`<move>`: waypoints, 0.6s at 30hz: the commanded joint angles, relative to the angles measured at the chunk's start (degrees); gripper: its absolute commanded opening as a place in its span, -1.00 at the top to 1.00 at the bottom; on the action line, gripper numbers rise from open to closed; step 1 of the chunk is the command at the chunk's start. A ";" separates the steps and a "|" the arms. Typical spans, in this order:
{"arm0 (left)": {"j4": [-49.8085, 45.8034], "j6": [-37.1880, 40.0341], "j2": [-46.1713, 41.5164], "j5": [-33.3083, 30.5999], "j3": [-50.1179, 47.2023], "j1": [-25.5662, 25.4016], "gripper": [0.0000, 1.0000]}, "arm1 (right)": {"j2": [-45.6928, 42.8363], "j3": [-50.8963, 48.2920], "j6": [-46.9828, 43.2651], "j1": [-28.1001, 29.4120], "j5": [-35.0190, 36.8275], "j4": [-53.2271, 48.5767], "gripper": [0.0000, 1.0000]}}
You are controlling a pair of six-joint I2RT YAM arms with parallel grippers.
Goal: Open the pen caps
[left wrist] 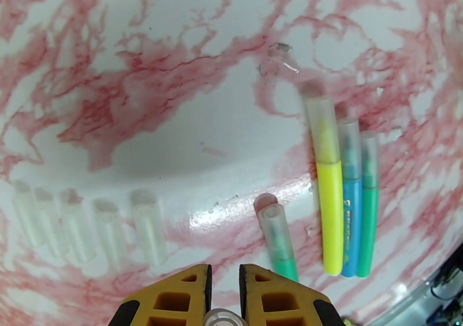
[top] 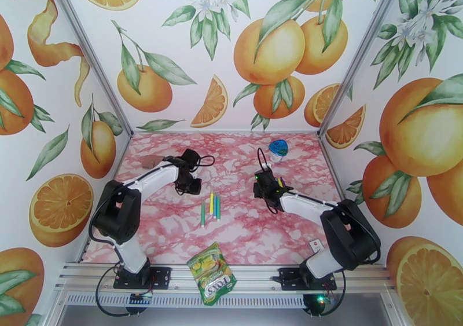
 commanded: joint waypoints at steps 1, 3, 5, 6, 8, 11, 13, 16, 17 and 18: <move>-0.69 0.76 1.61 -1.44 1.74 -0.21 1.00 | 1.78 1.77 0.90 -1.18 1.60 -1.72 1.00; -0.54 0.84 2.34 -1.35 1.66 -0.27 1.00 | 2.66 2.16 0.65 -1.66 1.52 -2.00 1.00; -0.42 0.83 2.96 -1.28 1.57 -0.41 1.00 | 3.49 2.61 0.54 -1.91 1.52 -2.31 1.00; -0.30 0.76 3.20 -1.17 1.56 -0.39 1.00 | 3.86 2.79 0.54 -2.06 1.56 -2.37 1.00; -0.20 0.76 3.74 -1.05 1.47 -0.52 1.00 | 4.54 3.14 0.54 -2.33 1.68 -2.81 1.00; -0.31 0.94 4.43 -1.23 1.46 -0.76 1.00 | 5.49 3.56 0.87 -2.55 1.93 -3.23 1.00; -0.53 0.98 4.95 -1.68 1.21 -0.82 1.00 | 5.80 3.60 1.07 -2.68 1.96 -3.24 1.00; -0.78 1.03 5.42 -2.45 1.12 -0.96 1.00 | 6.40 3.78 1.16 -2.86 2.20 -3.41 1.00; -0.92 1.03 5.52 -2.69 1.12 -0.90 1.00 | 6.65 3.95 1.16 -2.90 2.37 -3.65 1.00; -0.99 1.03 5.60 -2.79 1.12 -0.91 1.00 | 6.96 4.12 1.04 -2.97 2.53 -3.96 1.00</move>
